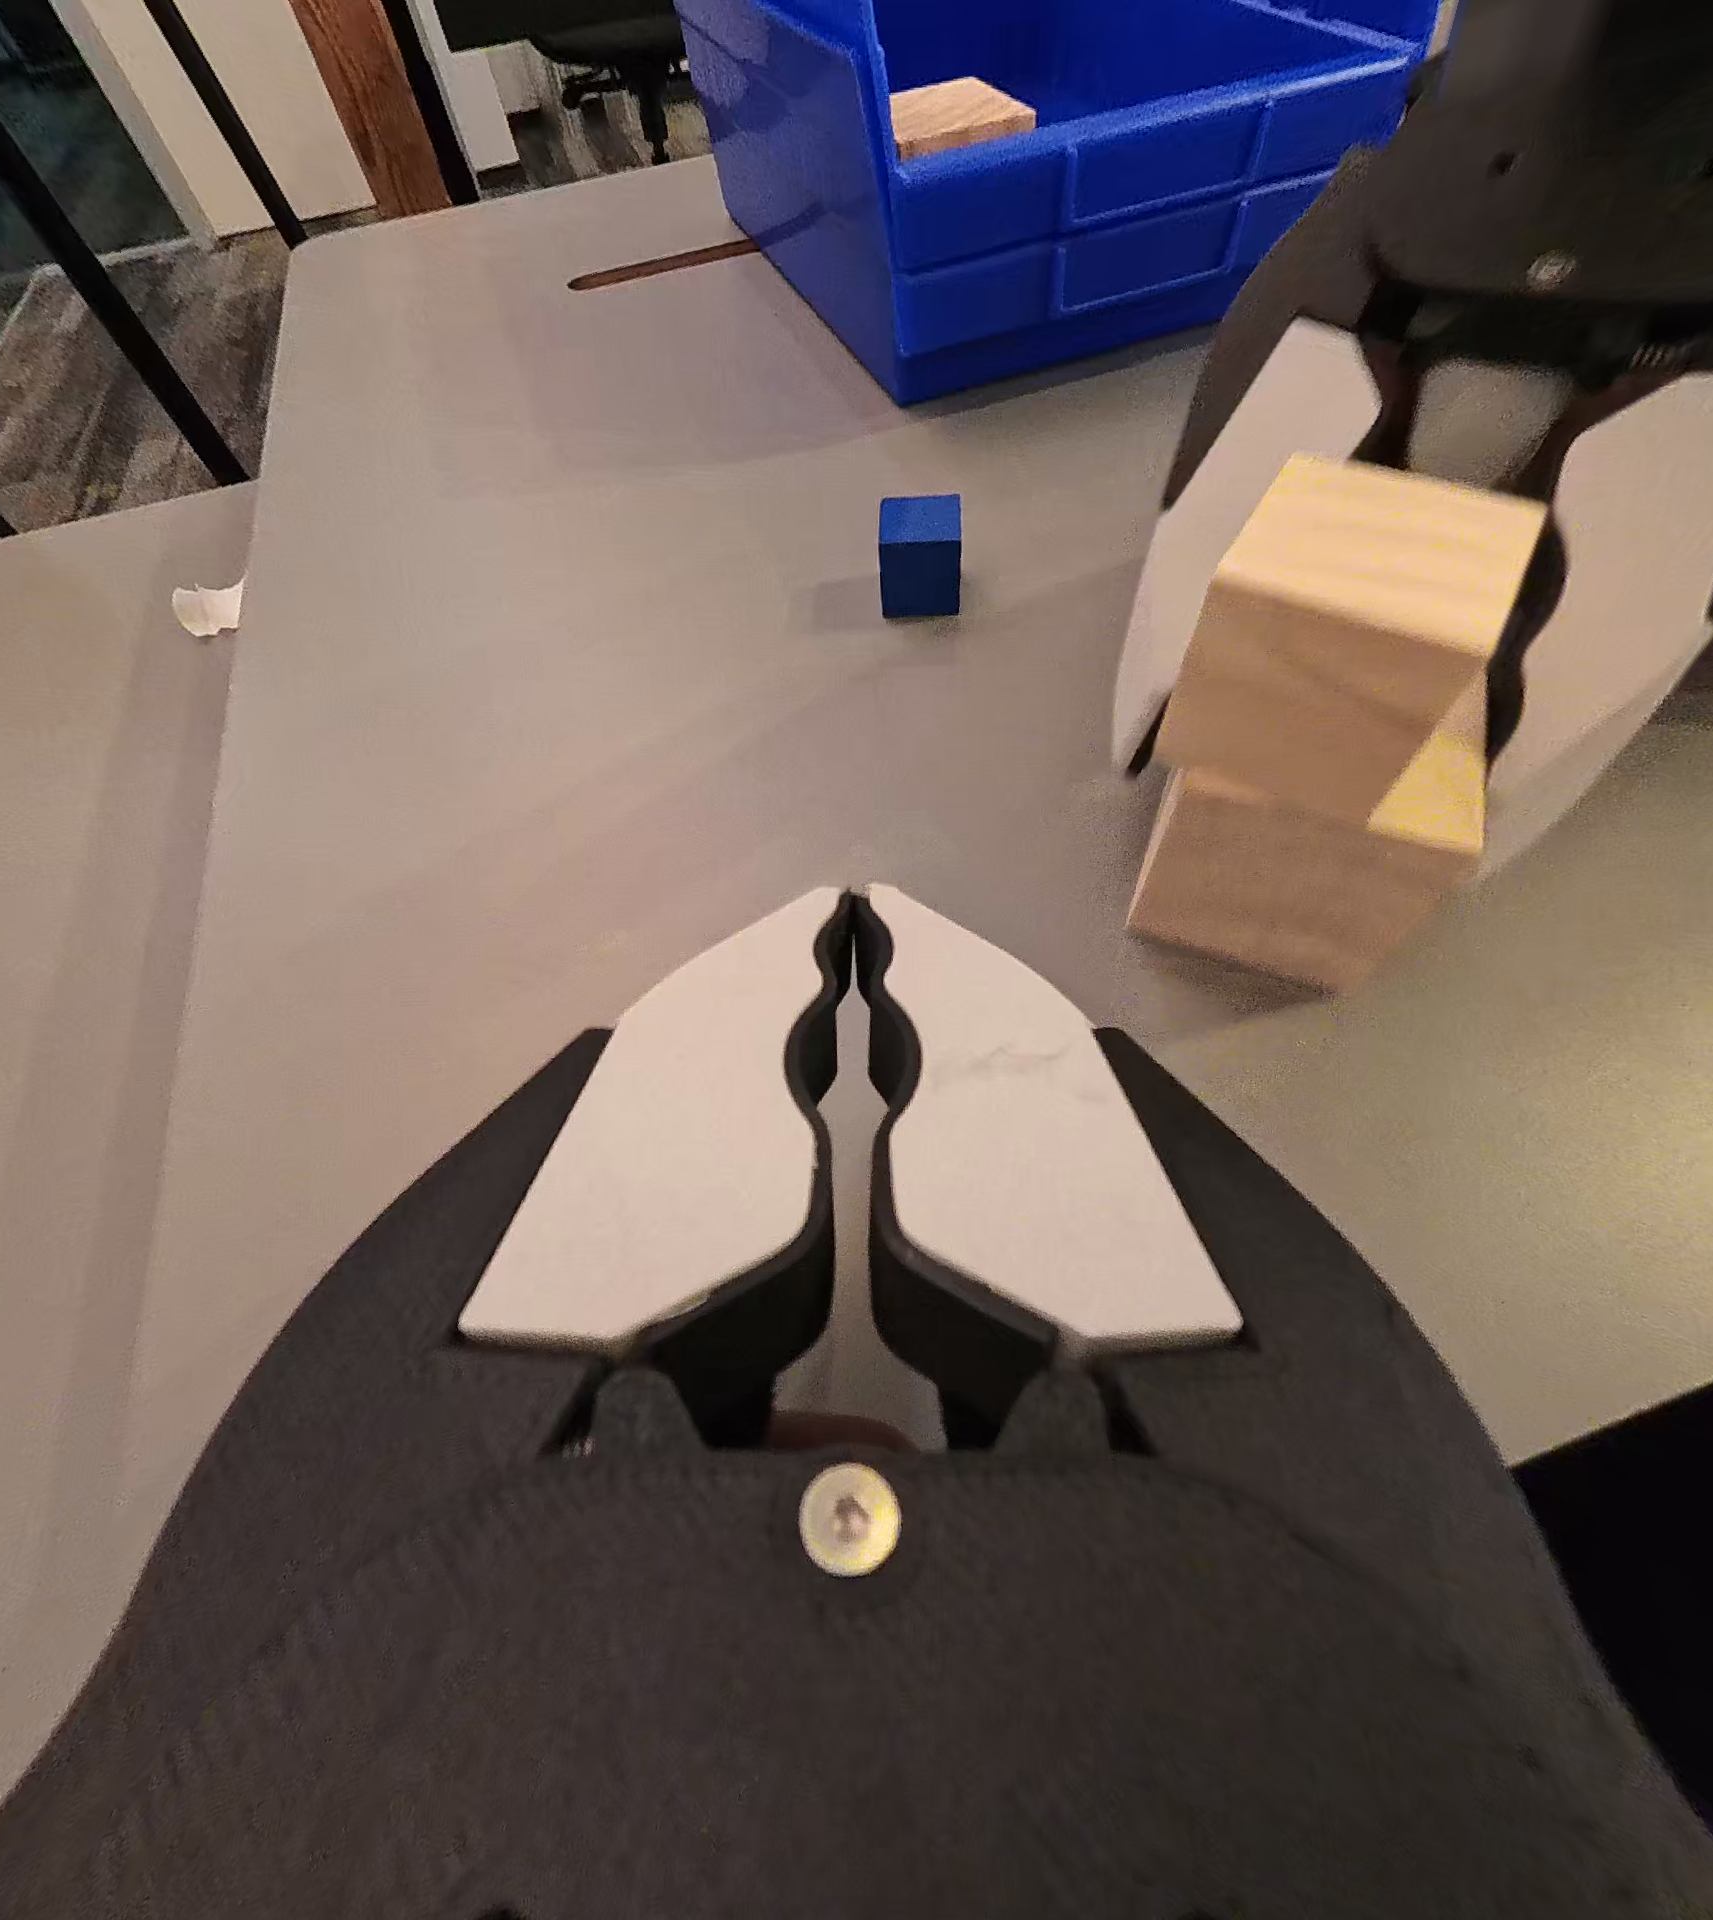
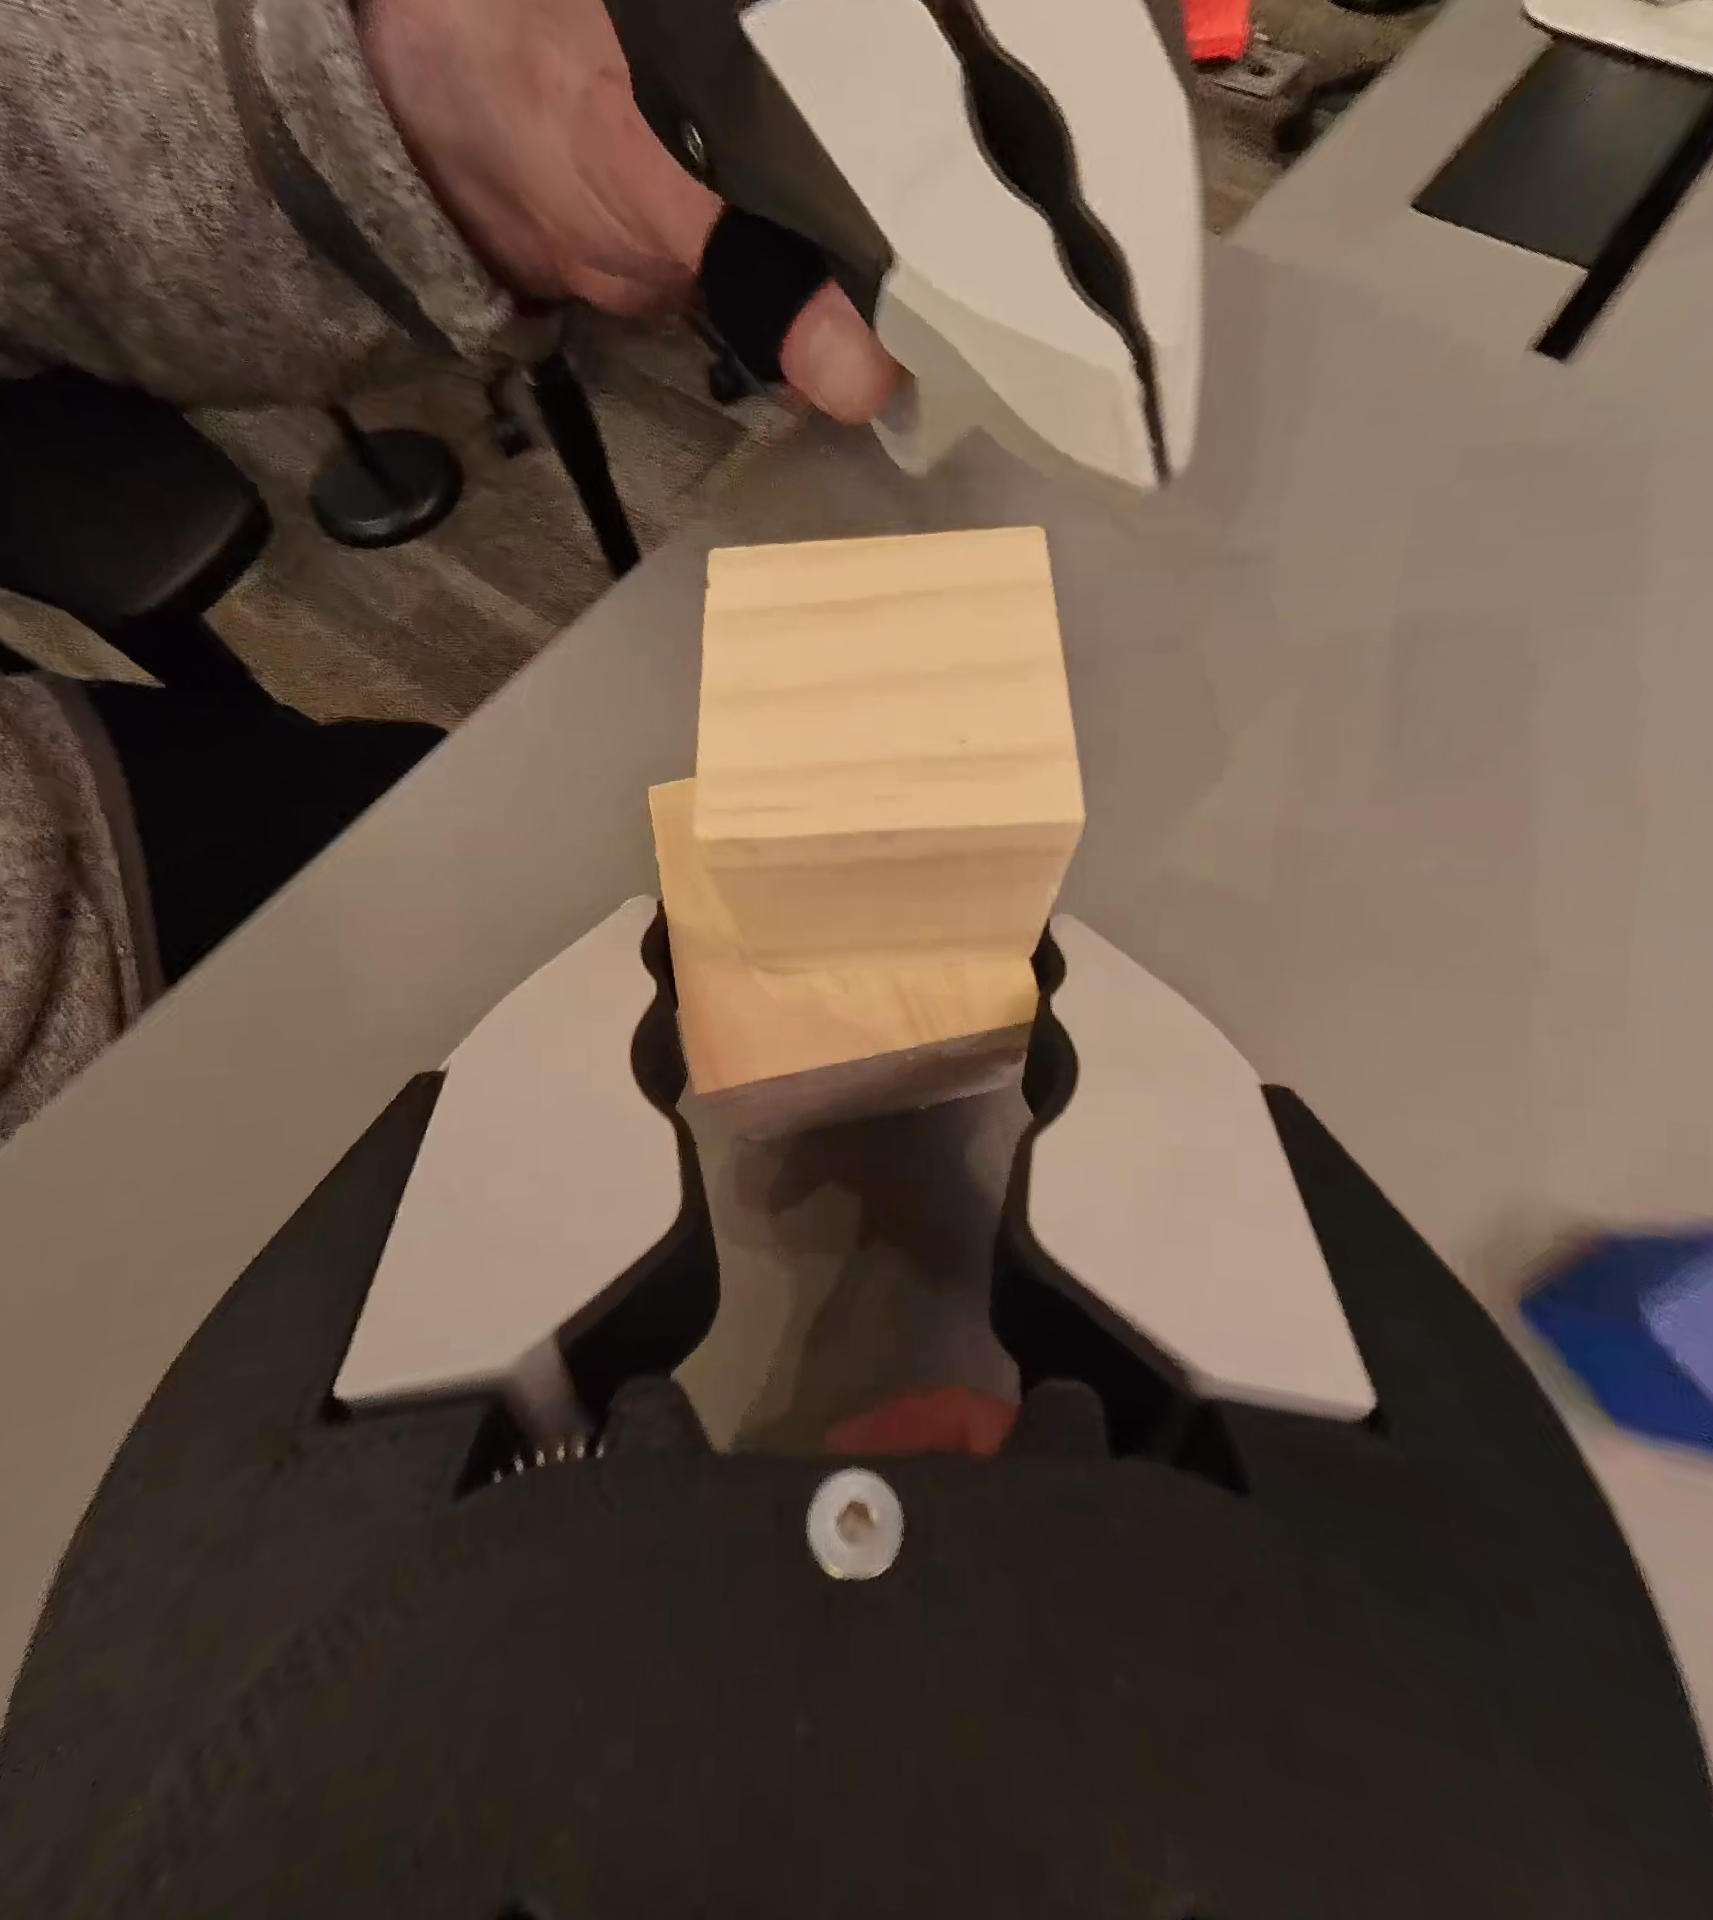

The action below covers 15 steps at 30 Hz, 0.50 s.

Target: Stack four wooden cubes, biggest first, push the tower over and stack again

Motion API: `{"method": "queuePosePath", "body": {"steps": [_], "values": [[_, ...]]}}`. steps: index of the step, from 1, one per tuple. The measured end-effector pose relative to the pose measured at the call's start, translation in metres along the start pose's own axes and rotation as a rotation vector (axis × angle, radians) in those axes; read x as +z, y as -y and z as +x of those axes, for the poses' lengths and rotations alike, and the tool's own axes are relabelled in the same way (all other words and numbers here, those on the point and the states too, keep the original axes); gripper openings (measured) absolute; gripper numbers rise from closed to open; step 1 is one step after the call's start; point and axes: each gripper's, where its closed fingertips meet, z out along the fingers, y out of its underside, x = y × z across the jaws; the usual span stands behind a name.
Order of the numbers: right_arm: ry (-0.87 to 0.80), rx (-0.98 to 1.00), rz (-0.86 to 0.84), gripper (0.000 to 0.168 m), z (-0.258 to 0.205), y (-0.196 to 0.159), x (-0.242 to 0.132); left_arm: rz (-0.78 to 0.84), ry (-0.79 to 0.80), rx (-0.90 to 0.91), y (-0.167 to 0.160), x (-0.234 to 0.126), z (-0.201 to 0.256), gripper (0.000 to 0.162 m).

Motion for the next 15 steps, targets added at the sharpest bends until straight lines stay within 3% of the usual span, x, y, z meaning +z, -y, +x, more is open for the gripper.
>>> {"method": "queuePosePath", "body": {"steps": [9, 15], "values": [[-0.299, 0.051, -0.389, 0.065, -0.010, -0.090, -0.131, -0.075, 0.011, 0.087, -0.006, 0.008, 0.010, 0.000], [-0.332, 0.113, -0.459, 0.064, -0.032, -0.121, -0.170, -0.099, -0.028, 0.132, 0.002, 0.017, 0.030, 0.000]]}}
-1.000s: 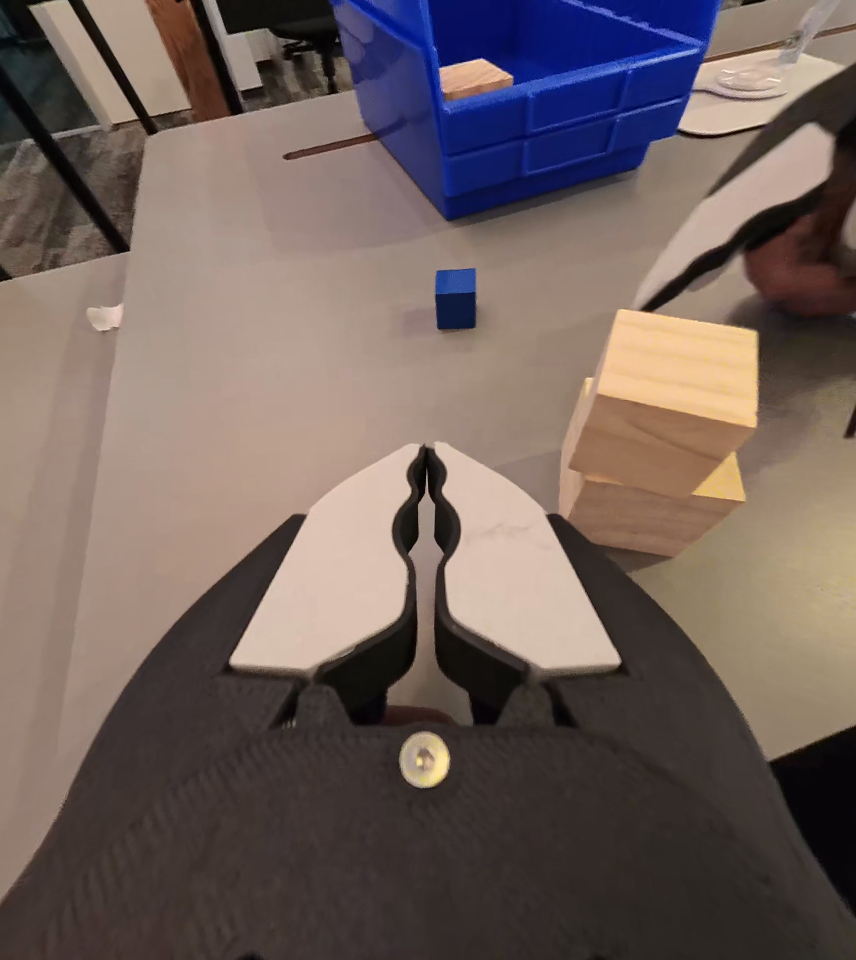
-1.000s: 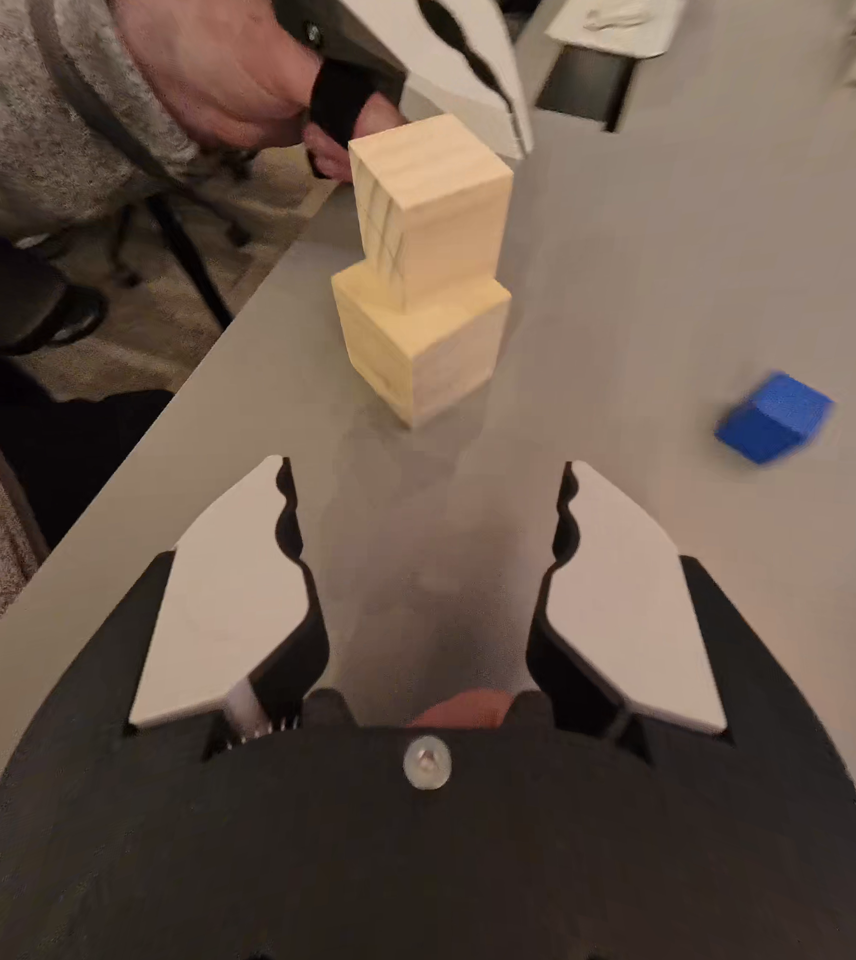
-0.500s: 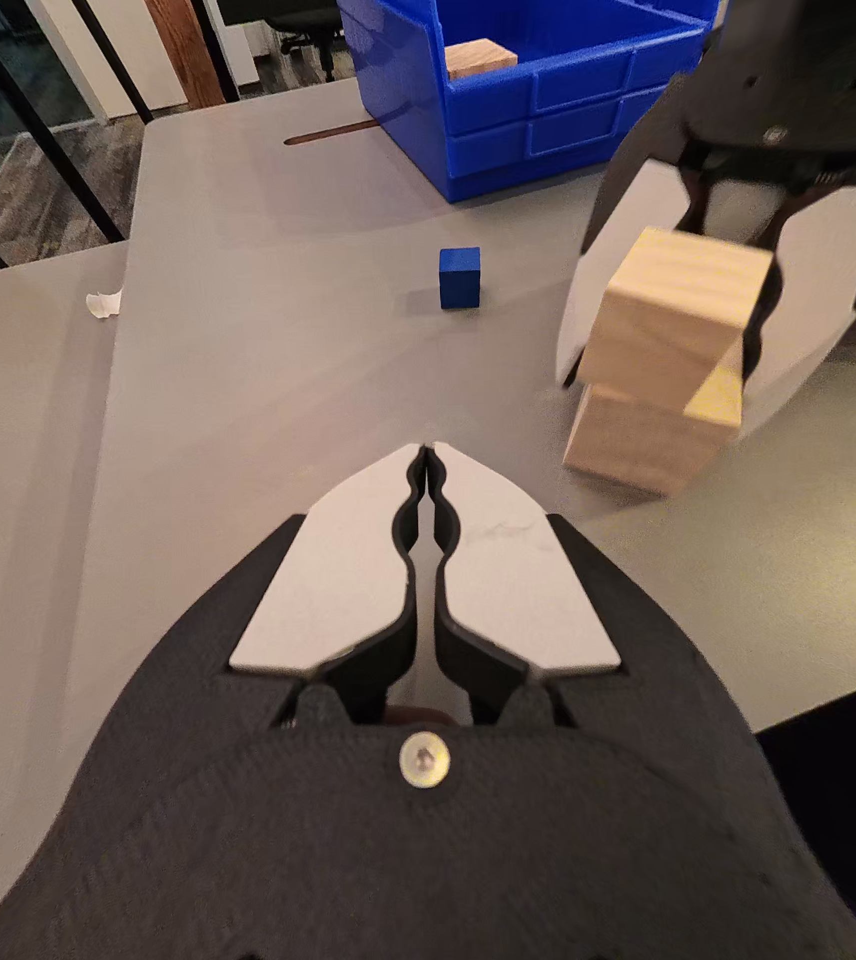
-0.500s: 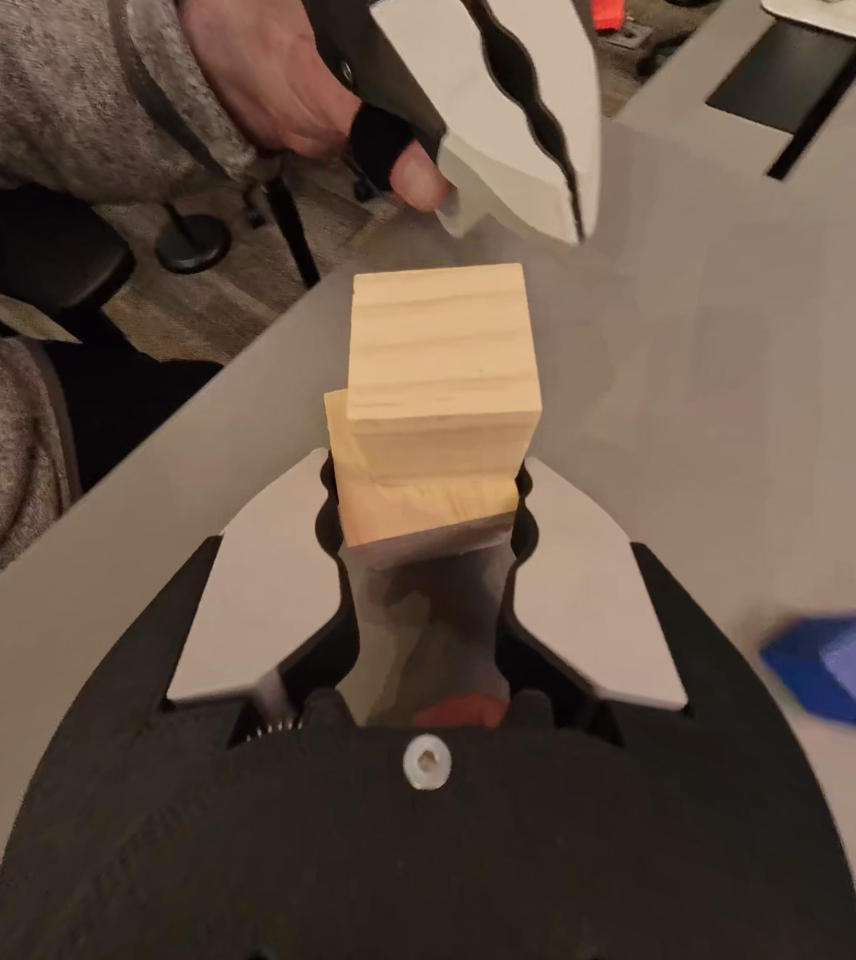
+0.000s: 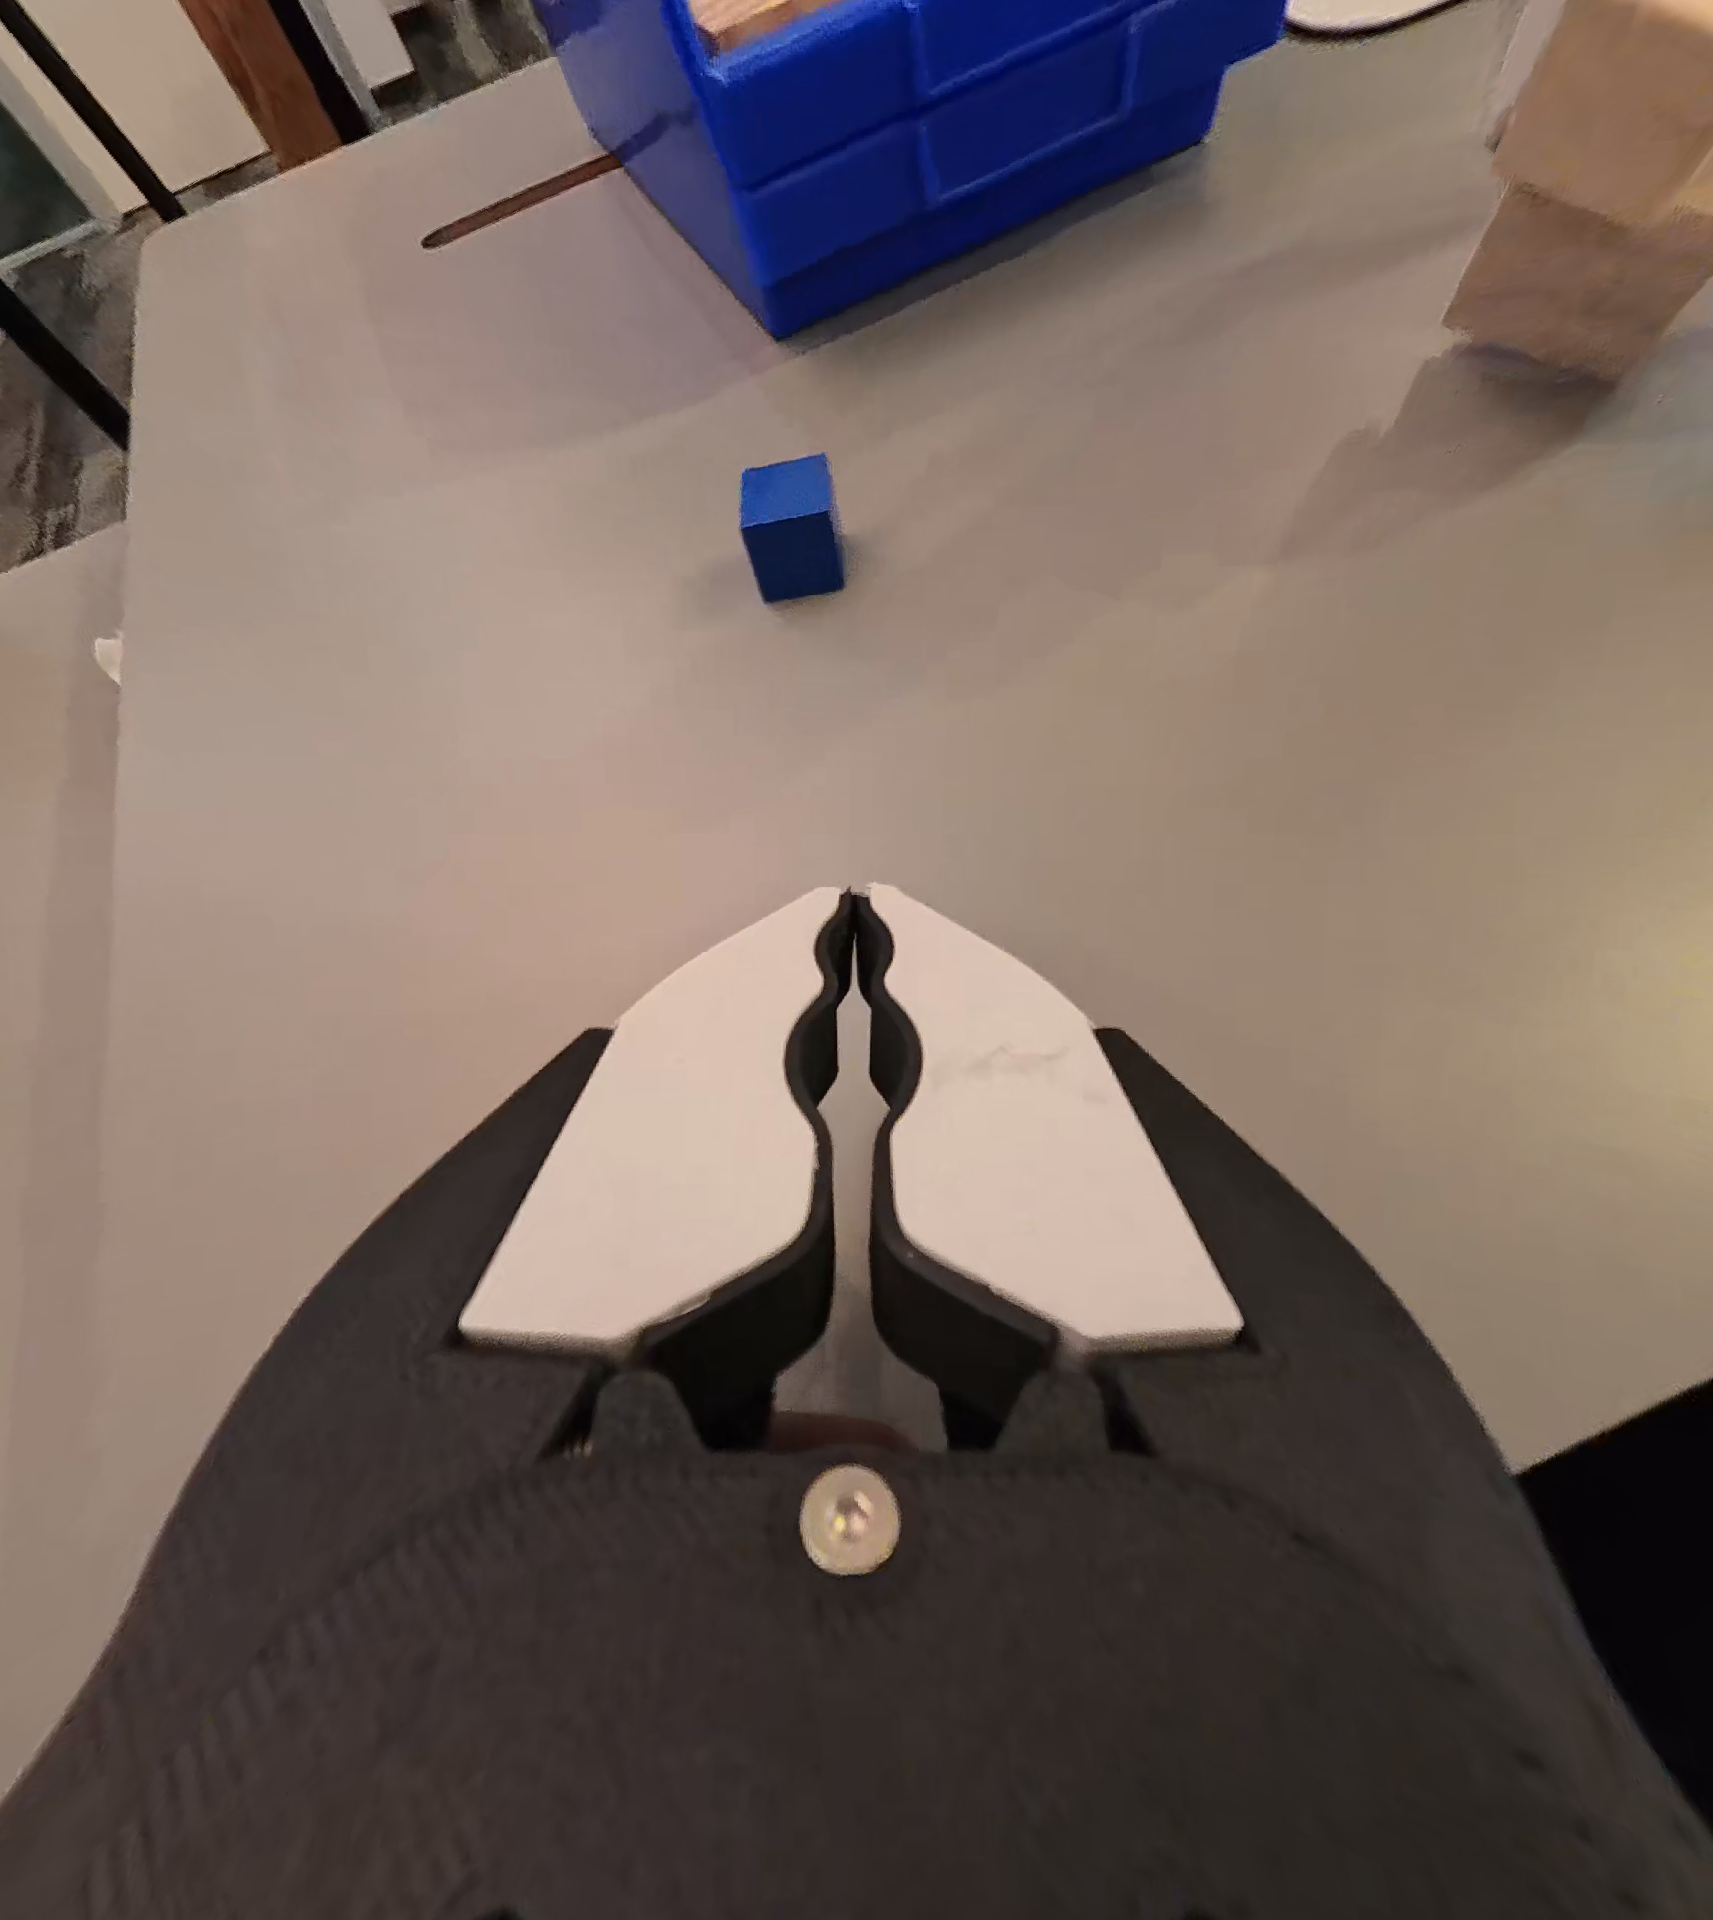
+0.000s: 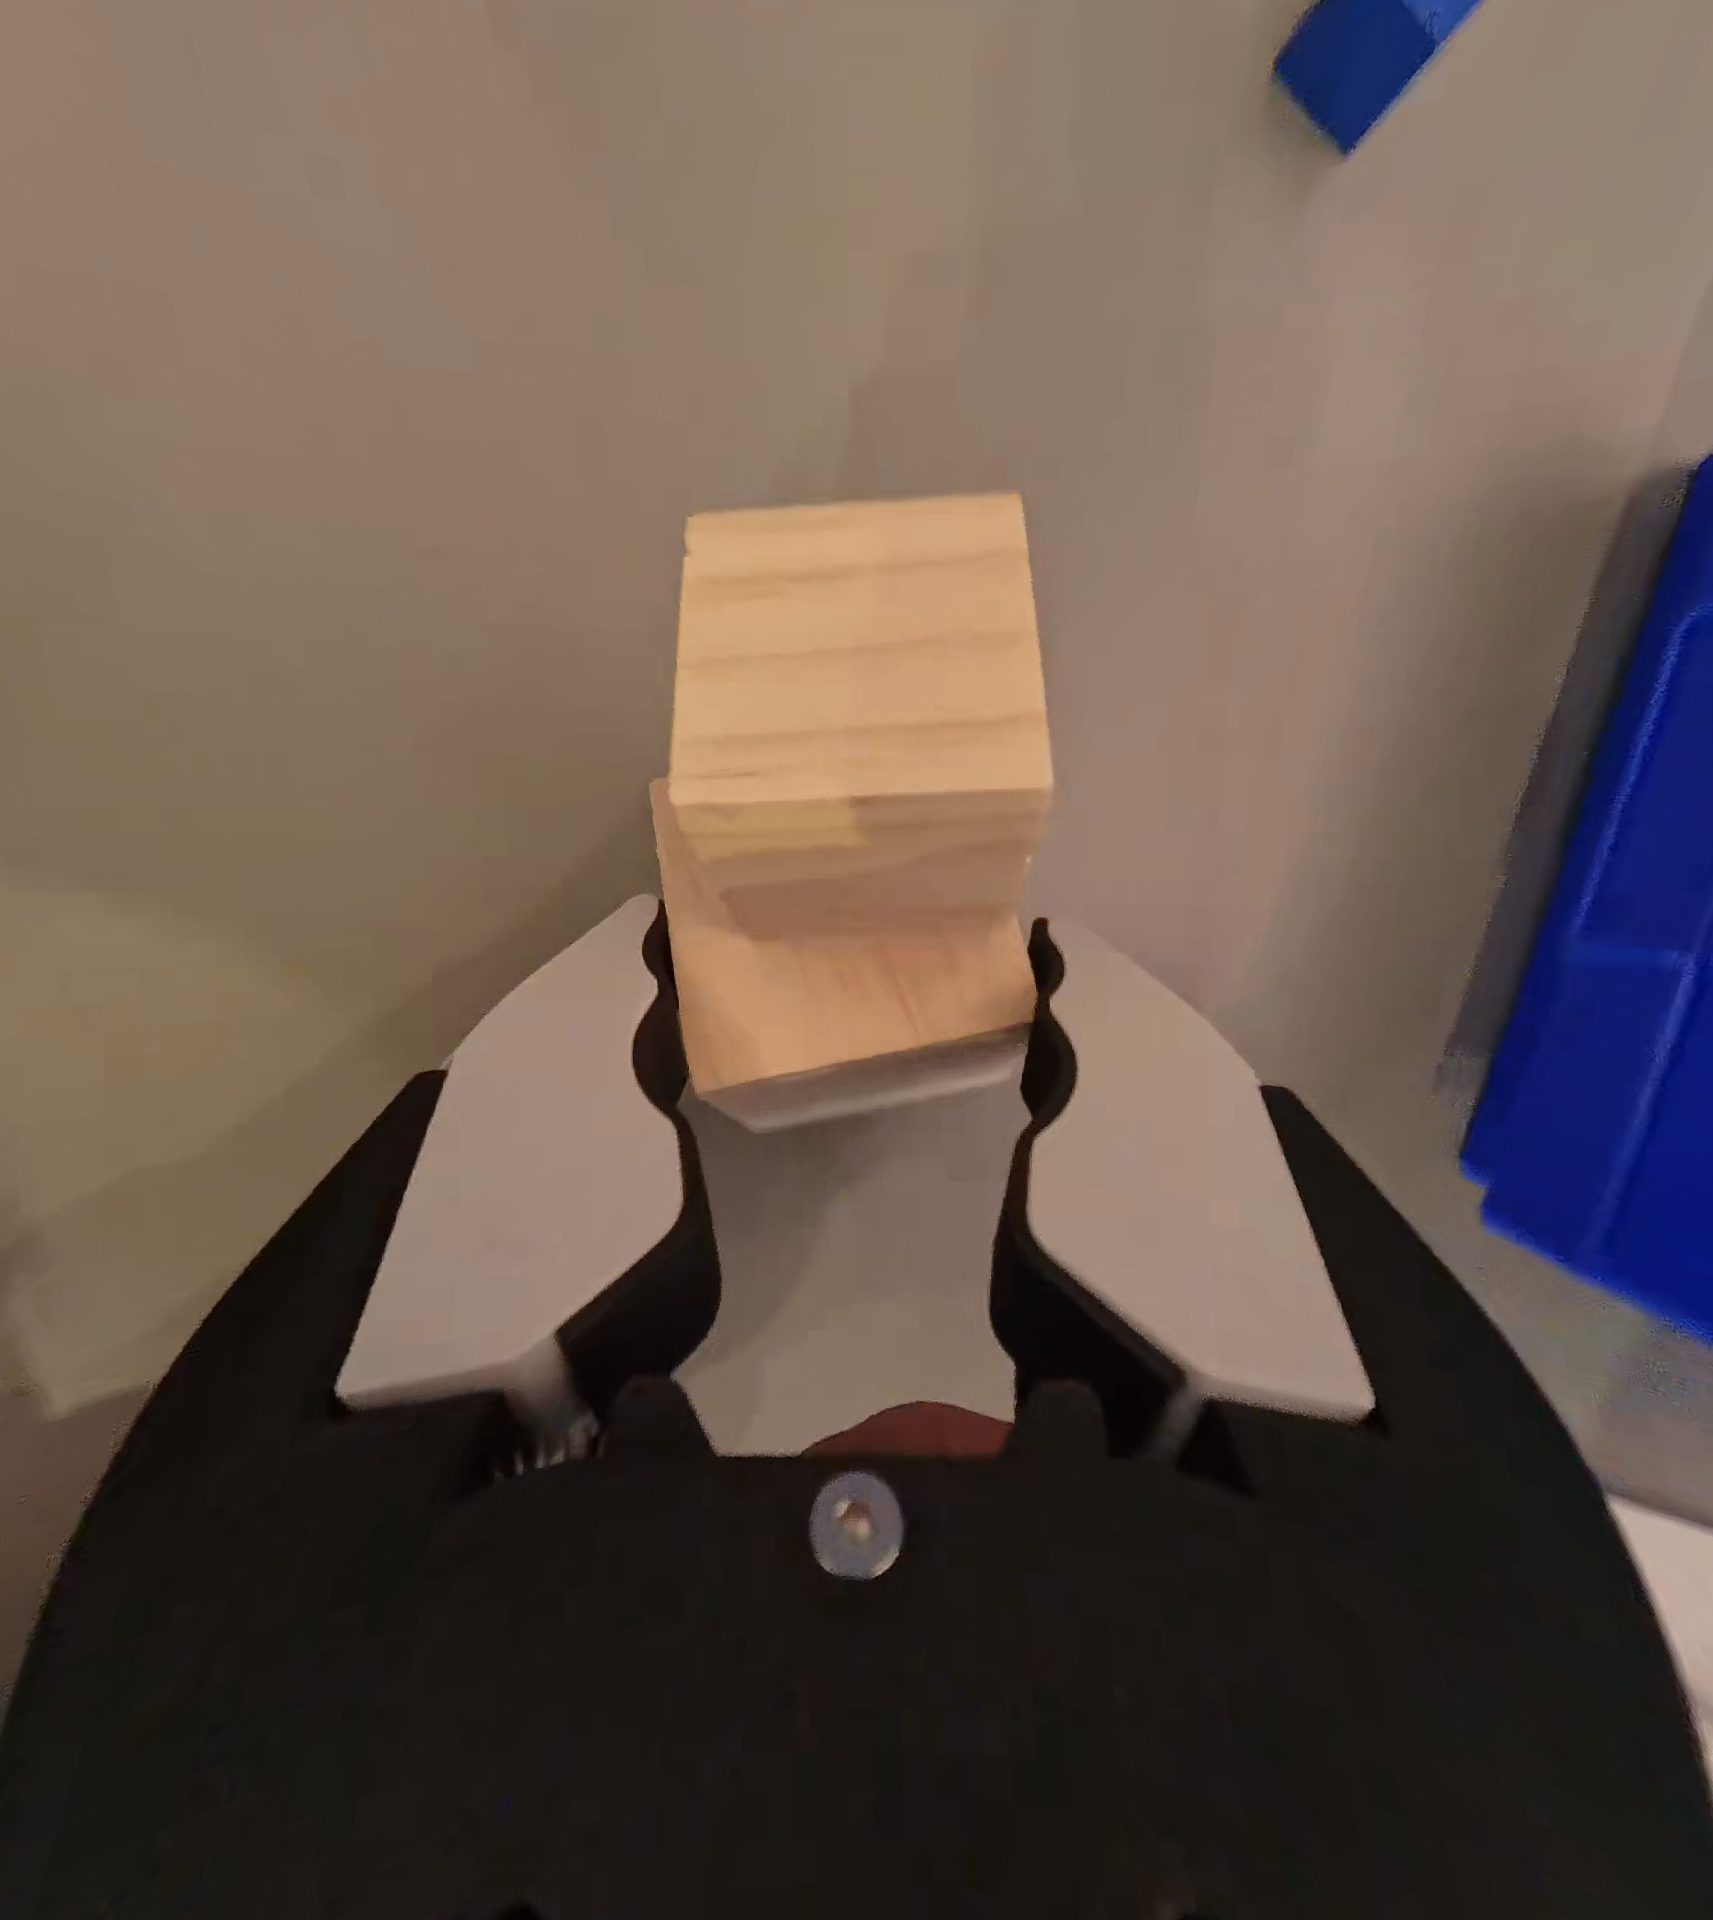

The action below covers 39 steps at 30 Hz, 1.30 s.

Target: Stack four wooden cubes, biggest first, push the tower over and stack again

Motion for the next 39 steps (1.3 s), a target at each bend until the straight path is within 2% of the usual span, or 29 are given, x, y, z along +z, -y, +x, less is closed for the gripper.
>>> {"method": "queuePosePath", "body": {"steps": [3, 5, 8, 11, 15, 19, 24, 25, 27, 28, 29, 34, 39], "values": [[-0.061, -0.045, -0.135, 0.064, 0.001, -0.025, -0.017, -0.023, -0.022, 0.055, 0.011, 0.008, 0.011, 0.000], [-0.077, -0.059, -0.173, 0.064, 0.001, -0.029, -0.026, -0.023, -0.047, 0.072, 0.021, 0.017, 0.019, 0.000], [-0.038, -0.042, -0.084, 0.064, -0.005, -0.020, -0.027, -0.022, -0.086, 0.095, 0.035, 0.029, 0.031, 0.000], [-0.015, -0.012, -0.051, 0.064, -0.004, -0.028, -0.023, 0.002, -0.165, 0.105, 0.054, 0.040, 0.054, 0.000], [0.004, 0.068, 0.085, 0.064, -0.004, -0.039, -0.027, 0.003, -0.222, 0.174, 0.071, 0.057, 0.084, 0.000], [0.053, 0.185, 0.230, 0.064, -0.015, -0.059, -0.030, -0.007, -0.266, 0.173, 0.072, 0.073, 0.095, 0.000], [0.038, 0.250, 0.362, 0.065, -0.024, -0.064, -0.026, -0.030, -0.278, 0.158, 0.067, 0.084, 0.093, 0.000], [0.035, 0.234, 0.353, 0.066, -0.028, -0.063, -0.022, -0.033, -0.277, 0.157, 0.067, 0.085, 0.091, 0.000], [0.062, 0.224, 0.310, 0.089, -0.035, -0.067, -0.019, -0.038, -0.266, 0.145, 0.066, 0.088, 0.085, 0.000], [0.054, 0.235, 0.343, 0.098, -0.032, -0.066, -0.025, -0.039, -0.259, 0.138, 0.065, 0.089, 0.082, 0.000], [0.040, 0.255, 0.386, 0.099, -0.026, -0.067, -0.036, -0.040, -0.260, 0.129, 0.064, 0.089, 0.080, 0.000], [-0.157, 0.383, 0.426, 0.082, 0.026, -0.121, -0.087, -0.049, -0.249, 0.126, 0.058, 0.088, 0.074, 0.000], [-0.249, 0.454, 0.392, 0.077, 0.054, -0.169, -0.098, -0.034, -0.297, 0.140, 0.065, 0.091, 0.087, 0.000]]}}
